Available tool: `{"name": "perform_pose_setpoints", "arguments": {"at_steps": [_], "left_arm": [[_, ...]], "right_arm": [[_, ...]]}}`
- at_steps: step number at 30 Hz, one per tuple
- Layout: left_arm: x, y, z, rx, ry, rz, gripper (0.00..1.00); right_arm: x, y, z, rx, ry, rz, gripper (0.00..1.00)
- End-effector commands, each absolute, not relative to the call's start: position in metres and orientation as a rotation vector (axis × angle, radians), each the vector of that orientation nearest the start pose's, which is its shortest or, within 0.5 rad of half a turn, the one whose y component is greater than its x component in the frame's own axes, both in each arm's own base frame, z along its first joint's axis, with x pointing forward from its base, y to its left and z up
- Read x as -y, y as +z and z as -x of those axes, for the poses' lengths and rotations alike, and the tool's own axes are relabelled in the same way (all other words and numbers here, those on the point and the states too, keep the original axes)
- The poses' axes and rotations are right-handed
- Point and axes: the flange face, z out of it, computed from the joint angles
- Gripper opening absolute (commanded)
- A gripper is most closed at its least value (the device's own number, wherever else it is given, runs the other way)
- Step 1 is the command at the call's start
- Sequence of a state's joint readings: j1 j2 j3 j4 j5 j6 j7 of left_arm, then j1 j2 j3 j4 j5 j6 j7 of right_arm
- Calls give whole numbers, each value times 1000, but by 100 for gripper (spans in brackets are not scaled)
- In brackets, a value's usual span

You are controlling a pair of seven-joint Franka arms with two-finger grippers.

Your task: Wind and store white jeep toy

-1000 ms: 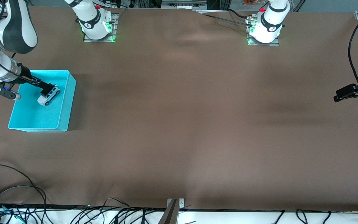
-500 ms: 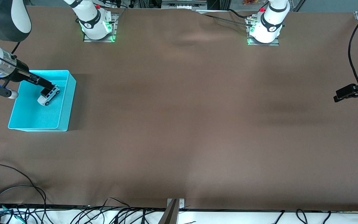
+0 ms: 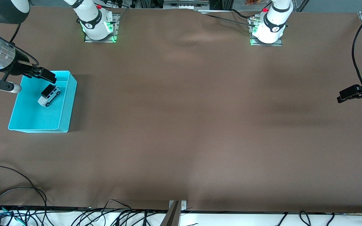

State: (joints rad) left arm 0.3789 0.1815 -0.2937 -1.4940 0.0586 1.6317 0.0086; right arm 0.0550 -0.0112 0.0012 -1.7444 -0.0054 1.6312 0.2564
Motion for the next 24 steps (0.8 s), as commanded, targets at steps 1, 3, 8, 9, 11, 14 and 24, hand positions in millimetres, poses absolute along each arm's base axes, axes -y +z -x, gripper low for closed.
{"name": "perform_pose_setpoints", "arguments": {"at_steps": [1,3,8,9,11,14,24], "left_arm": [[-70,566,-603,101,62,3162,100],[-70,566,-603,101,64,3161,100],[-70,566,-603,101,64,3161,100],[-70,566,-603,101,62,3162,100],[-70,565,-604,101,66,3161,100],[-70,566,-603,101,64,3161,100],[-70,565,-604,101,66,3161,100]], "right_arm": [[-30,575,-556,-208,185,3125,100],[-30,579,-556,-198,192,3126,100],[-31,589,-556,-194,216,3119,100],[-33,590,-556,-184,231,3120,100],[-32,593,-555,-169,250,3120,100],[-32,597,-553,-141,276,3120,100],[-27,598,-551,-121,309,3117,100]]}}
